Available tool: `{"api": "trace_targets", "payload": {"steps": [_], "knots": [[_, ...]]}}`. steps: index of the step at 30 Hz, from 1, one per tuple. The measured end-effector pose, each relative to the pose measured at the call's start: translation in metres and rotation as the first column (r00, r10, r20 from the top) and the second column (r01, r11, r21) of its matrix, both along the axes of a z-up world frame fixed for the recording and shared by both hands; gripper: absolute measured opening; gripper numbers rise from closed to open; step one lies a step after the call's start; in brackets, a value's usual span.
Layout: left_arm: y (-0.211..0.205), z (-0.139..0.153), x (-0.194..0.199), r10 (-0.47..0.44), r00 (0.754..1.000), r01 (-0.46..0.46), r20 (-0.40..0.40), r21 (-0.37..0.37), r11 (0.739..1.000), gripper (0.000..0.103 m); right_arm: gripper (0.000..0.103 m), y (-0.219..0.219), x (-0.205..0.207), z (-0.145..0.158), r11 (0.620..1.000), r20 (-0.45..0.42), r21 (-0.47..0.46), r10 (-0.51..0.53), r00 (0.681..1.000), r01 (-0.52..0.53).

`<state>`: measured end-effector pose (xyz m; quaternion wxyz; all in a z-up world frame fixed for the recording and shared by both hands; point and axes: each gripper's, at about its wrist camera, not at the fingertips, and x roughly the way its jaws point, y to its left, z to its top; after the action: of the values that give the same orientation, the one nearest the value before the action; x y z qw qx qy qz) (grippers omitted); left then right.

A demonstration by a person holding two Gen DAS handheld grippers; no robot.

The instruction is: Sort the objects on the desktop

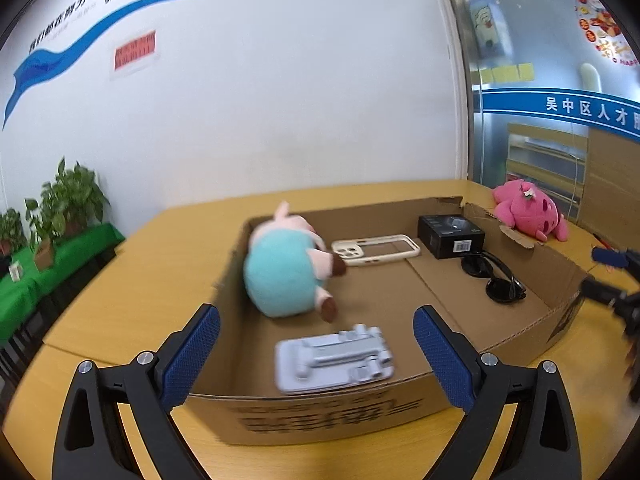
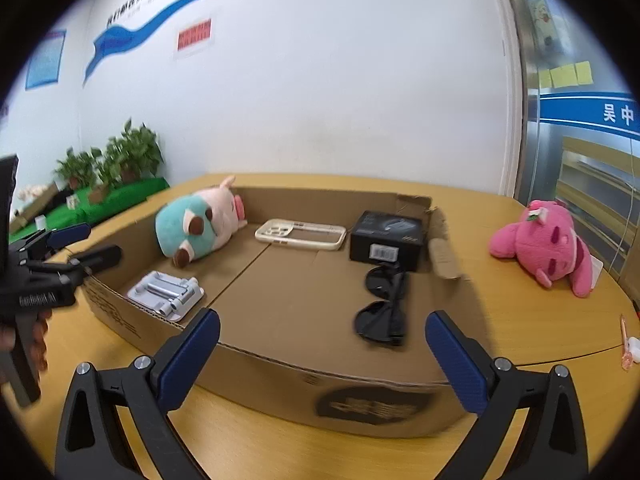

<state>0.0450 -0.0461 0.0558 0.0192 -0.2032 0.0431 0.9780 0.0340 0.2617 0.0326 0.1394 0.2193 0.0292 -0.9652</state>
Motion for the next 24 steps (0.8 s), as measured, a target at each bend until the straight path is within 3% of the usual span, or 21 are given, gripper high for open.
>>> {"api": "trace_targets", "payload": {"steps": [2, 4, 6, 8, 10, 11, 12, 15, 16, 20, 24], "knots": [[-0.023, 0.001, 0.005, -0.011, 0.999, 0.013, 0.033, -0.045, 0.999, 0.099, 0.102, 0.027, 0.004, -0.001, 0.998, 0.028, 0.063, -0.004, 1.000, 0.002], [-0.050, -0.009, 0.003, -0.042, 0.992, 0.053, 0.123, -0.090, 0.995, 0.099, 0.103, 0.058, 0.002, -0.011, 0.987, 0.106, 0.162, -0.026, 0.994, 0.009], [-0.078, -0.029, -0.004, -0.048, 0.968, 0.078, 0.246, -0.114, 0.990, 0.099, 0.102, 0.091, -0.002, -0.027, 0.979, 0.212, 0.200, -0.021, 0.977, -0.023], [-0.100, -0.050, -0.013, -0.049, 0.932, 0.089, 0.360, -0.096, 0.991, 0.099, 0.103, 0.114, -0.006, -0.042, 0.982, 0.291, 0.179, 0.005, 0.957, -0.060], [-0.124, -0.079, -0.025, -0.078, 0.864, 0.107, 0.497, -0.029, 0.994, 0.099, 0.103, 0.140, -0.010, -0.059, 0.988, 0.381, 0.117, 0.049, 0.923, -0.100], [-0.131, -0.089, -0.026, -0.085, 0.848, 0.110, 0.523, -0.016, 0.994, 0.099, 0.103, 0.151, -0.012, -0.067, 0.991, 0.417, 0.084, 0.064, 0.906, -0.108], [-0.138, -0.100, -0.029, -0.084, 0.835, 0.121, 0.544, -0.032, 0.992, 0.100, 0.103, 0.158, -0.011, -0.072, 0.992, 0.437, 0.063, 0.073, 0.896, -0.111], [-0.148, -0.107, -0.027, -0.168, 0.840, 0.176, 0.515, 0.034, 0.984, 0.102, 0.103, 0.167, -0.012, -0.079, 0.985, 0.477, 0.018, 0.144, 0.867, -0.174], [-0.151, -0.108, -0.029, -0.183, 0.846, 0.187, 0.500, 0.041, 0.981, 0.102, 0.103, 0.165, -0.011, -0.078, 0.979, 0.467, 0.035, 0.162, 0.869, -0.201], [-0.152, -0.109, -0.041, -0.234, 0.831, 0.247, 0.504, 0.043, 0.968, 0.103, 0.103, 0.157, -0.019, -0.084, 0.954, 0.459, 0.133, 0.181, 0.870, -0.268], [-0.155, -0.108, -0.050, -0.315, 0.803, 0.340, 0.506, 0.044, 0.939, 0.103, 0.103, 0.163, -0.033, -0.084, 0.924, 0.458, 0.137, 0.260, 0.850, -0.356]]}}
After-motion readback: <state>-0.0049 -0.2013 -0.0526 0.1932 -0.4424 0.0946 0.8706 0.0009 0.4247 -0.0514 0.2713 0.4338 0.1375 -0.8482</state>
